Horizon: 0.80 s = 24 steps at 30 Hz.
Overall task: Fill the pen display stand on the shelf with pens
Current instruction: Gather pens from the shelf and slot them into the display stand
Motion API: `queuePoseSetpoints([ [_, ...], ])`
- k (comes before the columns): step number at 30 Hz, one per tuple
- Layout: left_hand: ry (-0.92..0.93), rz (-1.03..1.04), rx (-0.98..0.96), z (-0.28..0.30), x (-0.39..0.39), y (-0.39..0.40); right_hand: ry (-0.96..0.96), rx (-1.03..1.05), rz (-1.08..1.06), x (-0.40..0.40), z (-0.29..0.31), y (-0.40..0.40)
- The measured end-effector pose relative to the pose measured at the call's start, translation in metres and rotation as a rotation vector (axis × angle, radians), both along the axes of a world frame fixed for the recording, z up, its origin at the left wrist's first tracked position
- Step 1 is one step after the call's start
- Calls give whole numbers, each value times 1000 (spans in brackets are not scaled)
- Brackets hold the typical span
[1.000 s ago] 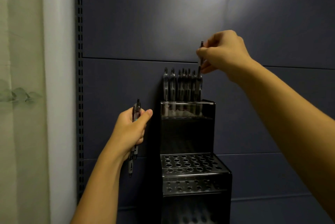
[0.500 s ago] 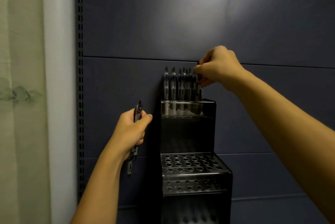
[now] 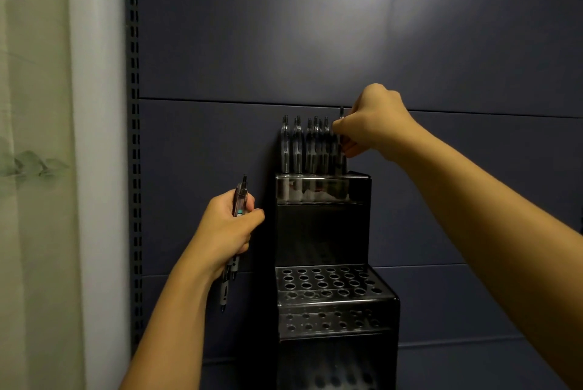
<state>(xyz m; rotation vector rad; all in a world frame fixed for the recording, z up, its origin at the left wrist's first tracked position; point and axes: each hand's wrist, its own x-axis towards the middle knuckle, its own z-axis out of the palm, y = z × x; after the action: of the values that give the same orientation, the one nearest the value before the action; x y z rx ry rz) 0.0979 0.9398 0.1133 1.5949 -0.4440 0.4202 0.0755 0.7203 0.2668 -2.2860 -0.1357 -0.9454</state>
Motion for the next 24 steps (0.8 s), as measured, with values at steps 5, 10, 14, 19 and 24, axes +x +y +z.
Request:
queuePoseSetpoints([
  [5,0,-4,-2,0,-1,0,33,-46,-5,-2,2,1],
  [10,2,-5,-19,1,-3,0,82,-51,43,-8,5,2],
  [14,12,-16,-17,1,-4,0,139,-64,31,-7,3,2],
  [19,10,-20,-24,2,-5,2,176,-59,28,-5,-4,1],
  [24,14,-31,-28,2,-6,1,160,-187,-64,-13,-3,1],
])
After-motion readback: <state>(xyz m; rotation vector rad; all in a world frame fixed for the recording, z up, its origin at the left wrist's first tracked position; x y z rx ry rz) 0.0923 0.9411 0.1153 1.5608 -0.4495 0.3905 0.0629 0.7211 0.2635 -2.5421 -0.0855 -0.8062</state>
